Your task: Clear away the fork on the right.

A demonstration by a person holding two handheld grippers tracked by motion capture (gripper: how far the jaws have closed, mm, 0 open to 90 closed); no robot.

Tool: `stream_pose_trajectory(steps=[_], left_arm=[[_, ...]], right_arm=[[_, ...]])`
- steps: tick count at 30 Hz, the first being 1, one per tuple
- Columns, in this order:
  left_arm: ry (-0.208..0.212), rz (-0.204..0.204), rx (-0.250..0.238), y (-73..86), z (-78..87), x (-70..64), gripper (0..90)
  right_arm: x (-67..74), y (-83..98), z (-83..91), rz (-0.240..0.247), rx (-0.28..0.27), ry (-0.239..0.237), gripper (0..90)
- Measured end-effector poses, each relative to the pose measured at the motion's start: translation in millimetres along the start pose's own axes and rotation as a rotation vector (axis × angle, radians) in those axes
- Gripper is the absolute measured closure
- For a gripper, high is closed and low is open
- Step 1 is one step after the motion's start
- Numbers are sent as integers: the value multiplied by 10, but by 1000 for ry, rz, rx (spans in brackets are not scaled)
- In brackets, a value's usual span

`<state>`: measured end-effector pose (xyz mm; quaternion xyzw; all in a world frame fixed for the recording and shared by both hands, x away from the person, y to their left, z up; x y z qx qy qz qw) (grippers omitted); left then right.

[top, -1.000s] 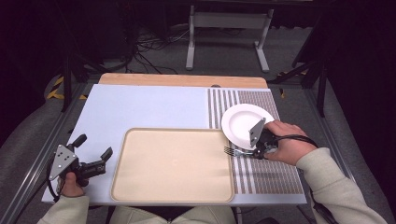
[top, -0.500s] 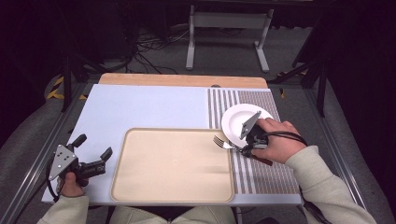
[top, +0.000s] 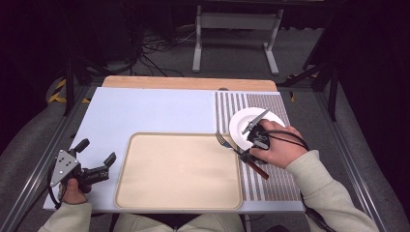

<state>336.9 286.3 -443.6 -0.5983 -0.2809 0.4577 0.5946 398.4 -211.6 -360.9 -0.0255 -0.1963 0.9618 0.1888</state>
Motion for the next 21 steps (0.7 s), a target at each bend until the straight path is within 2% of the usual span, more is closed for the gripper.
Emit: stream_pose_trajectory(steps=[8,16,21], left_arm=[[-1,0,0,-1,0,0,1],[0,0,-1,-4,1,0,1],[3,-1,-1,-5,0,-3,1]], right_arm=[[19,-51,-86,-109,-33,-31,776],[40,-104,-170,-183,-37,-30,776],[78,-139,-227,-231,-25,-8,776]])
Point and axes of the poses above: each handheld gripper's, and its own axes: z roughly backward along the jaws, y roughly out of its underside, x roughly to its left, the point moved 2 cm from there along -z, roughly forward along the jaws, and after that the axes turned 14 degrees about z, right-handed, at the moved point
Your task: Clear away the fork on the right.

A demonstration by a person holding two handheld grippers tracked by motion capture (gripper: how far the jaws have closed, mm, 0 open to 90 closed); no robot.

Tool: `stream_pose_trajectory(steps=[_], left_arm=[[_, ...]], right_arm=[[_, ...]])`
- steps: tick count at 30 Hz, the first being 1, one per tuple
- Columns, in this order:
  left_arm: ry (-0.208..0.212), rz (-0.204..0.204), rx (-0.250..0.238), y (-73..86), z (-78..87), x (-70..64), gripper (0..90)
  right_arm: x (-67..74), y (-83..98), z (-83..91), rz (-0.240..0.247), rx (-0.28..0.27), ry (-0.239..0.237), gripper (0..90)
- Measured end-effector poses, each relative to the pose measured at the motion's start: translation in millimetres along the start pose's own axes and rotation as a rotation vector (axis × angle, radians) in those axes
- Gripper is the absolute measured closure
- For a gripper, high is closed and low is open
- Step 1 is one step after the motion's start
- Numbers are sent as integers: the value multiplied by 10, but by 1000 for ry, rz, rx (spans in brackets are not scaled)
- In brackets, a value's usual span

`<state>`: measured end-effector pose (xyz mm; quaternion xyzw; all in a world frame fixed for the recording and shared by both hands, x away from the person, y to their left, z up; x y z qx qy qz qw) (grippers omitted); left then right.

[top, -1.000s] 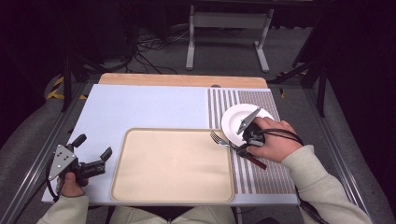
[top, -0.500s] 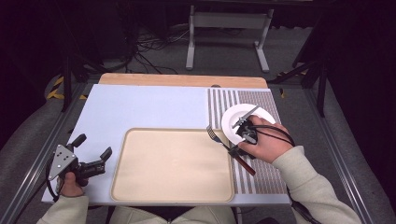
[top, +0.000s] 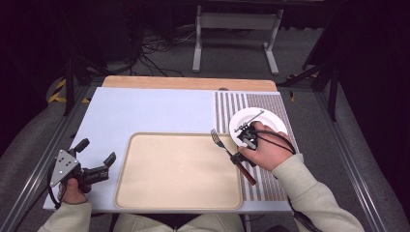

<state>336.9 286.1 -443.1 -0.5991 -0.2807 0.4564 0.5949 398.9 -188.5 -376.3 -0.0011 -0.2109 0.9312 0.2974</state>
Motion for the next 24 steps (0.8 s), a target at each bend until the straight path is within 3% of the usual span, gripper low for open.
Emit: stream_pose_trajectory(steps=[12,24], left_arm=[[0,1,-2,-3,2,1,1],[0,3,-3,-4,2,3,1]], right_arm=[[71,-33,-171,-54,8,-22,775],[94,-48,-379,-130,54,-7,775]])
Point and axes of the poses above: each handheld gripper's, and its own axes: z roughly backward along the jaws, y roughly out of its underside, x roughly to its left, the point moved 2 cm from there along -z, roughly forward along the jaws, and after that the axes turned 14 degrees about z, right-handed, at the moved point
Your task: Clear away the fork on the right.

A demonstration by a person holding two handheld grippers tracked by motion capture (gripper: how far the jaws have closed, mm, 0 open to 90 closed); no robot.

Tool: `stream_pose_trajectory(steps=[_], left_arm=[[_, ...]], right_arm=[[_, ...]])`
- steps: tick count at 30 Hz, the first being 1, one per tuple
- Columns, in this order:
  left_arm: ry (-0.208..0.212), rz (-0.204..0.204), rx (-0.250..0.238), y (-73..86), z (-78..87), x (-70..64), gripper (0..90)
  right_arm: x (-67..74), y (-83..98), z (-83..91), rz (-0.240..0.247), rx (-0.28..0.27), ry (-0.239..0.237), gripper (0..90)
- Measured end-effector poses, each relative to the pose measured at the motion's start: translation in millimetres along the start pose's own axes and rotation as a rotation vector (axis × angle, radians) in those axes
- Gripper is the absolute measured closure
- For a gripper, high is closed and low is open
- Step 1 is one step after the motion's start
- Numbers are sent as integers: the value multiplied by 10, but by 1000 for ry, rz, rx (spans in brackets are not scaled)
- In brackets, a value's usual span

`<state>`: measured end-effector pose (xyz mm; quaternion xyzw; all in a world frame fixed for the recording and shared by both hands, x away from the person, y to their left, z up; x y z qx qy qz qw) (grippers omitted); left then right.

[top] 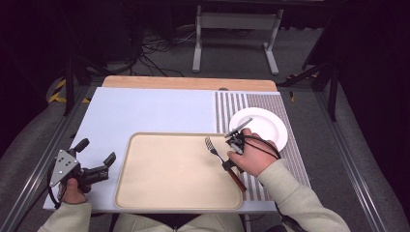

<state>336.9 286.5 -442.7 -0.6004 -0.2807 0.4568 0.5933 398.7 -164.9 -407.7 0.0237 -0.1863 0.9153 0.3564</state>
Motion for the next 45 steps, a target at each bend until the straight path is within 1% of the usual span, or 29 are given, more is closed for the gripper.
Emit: stream_pose_trajectory(steps=[7,18,24,27,34,42,43,45], left_arm=[[1,0,1,0,0,0,1],[1,6,-1,0,0,1,1],[3,5,1,-1,2,2,1],[4,4,1,-1,0,1,1],[4,4,-1,-1,-1,1,1],[5,2,-1,-2,-2,0,1],[6,2,0,-2,-3,0,1],[5,1,1,-1,-2,0,1]], right_arm=[[24,-25,-90,-44,14,-8,774],[62,-93,-218,-68,42,-14,774],[68,-105,-249,-69,49,-11,773],[76,-112,-281,-83,53,-20,773],[82,-121,-321,-90,56,-27,772],[88,-120,-346,-87,59,-24,769],[88,-119,-348,-86,60,-25,767],[89,-122,-349,-82,52,-27,721]])
Point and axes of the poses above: each handheld gripper's, and its own axes: z roughly backward along the jaws, y roughly out of its underside, x roughly to its left, the point moved 2 cm from there along -z, roughly forward along the jaws, and after that the axes turned 14 degrees about z, right-handed, at the moved point
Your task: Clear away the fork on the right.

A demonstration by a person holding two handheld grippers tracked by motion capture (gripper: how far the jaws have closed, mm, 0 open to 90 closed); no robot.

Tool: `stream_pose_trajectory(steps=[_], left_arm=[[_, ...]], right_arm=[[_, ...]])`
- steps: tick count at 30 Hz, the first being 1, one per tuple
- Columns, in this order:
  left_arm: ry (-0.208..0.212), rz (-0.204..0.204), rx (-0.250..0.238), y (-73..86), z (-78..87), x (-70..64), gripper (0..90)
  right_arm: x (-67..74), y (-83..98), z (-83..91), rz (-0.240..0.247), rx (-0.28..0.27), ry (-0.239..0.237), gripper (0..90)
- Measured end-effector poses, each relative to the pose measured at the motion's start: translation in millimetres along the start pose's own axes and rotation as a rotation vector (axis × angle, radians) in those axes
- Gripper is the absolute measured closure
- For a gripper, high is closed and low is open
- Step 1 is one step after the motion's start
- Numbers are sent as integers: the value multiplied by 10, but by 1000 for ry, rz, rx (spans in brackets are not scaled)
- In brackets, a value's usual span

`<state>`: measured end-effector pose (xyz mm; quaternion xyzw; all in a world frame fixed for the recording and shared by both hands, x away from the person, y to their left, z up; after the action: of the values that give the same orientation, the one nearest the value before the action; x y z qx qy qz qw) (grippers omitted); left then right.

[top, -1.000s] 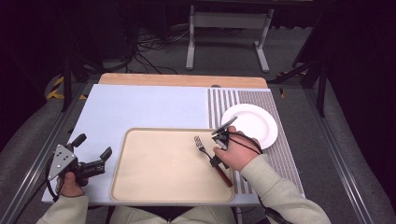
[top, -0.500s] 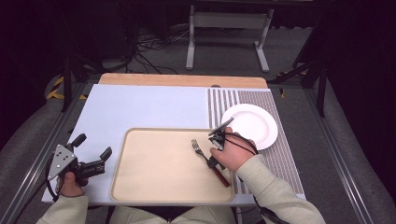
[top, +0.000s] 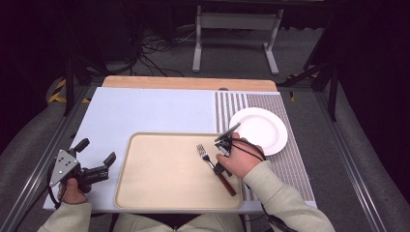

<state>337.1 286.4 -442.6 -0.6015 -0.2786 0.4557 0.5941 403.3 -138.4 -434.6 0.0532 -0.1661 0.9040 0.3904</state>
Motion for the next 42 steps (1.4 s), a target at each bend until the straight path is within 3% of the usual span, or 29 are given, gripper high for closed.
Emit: stream_pose_trajectory(steps=[9,12,17,22,23,25,28,30,35,37,38,42], left_arm=[[1,-1,0,0,0,-3,1],[1,-1,1,0,0,-3,1],[1,0,1,1,-2,-3,1],[1,-1,0,0,-1,-2,1],[1,-1,0,0,-1,-2,1],[1,-1,0,0,-1,-1,1],[2,-2,0,-1,0,-2,1],[1,-2,0,-2,1,-2,1],[1,-2,0,-2,1,0,1],[2,-2,0,-1,0,0,1],[2,-2,0,-2,0,1,1],[1,0,-2,-1,0,0,1]], right_arm=[[-2,-12,37,34,-44,14,605],[6,-29,26,55,-92,28,435],[36,-54,18,127,-160,47,253],[52,-113,44,220,-237,44,202],[52,-113,44,220,-237,44,202],[54,-147,56,279,-273,45,204],[58,-204,72,381,-320,51,264],[57,-250,93,473,-354,63,355],[71,-331,129,624,-389,99,572],[76,-359,134,661,-396,104,658],[84,-378,125,701,-399,91,708],[93,-420,95,764,-400,102,866]])
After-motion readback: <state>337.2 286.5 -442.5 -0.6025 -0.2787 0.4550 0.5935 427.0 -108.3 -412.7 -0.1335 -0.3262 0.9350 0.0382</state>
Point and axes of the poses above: each handheld gripper's, and its own axes: z roughly backward along the jaws, y roughly out of its underside, x roughly to its left, the point moved 2 cm from there along -z, roughly forward along the jaws, and after that the axes turned 14 degrees about z, right-handed, at the moved point
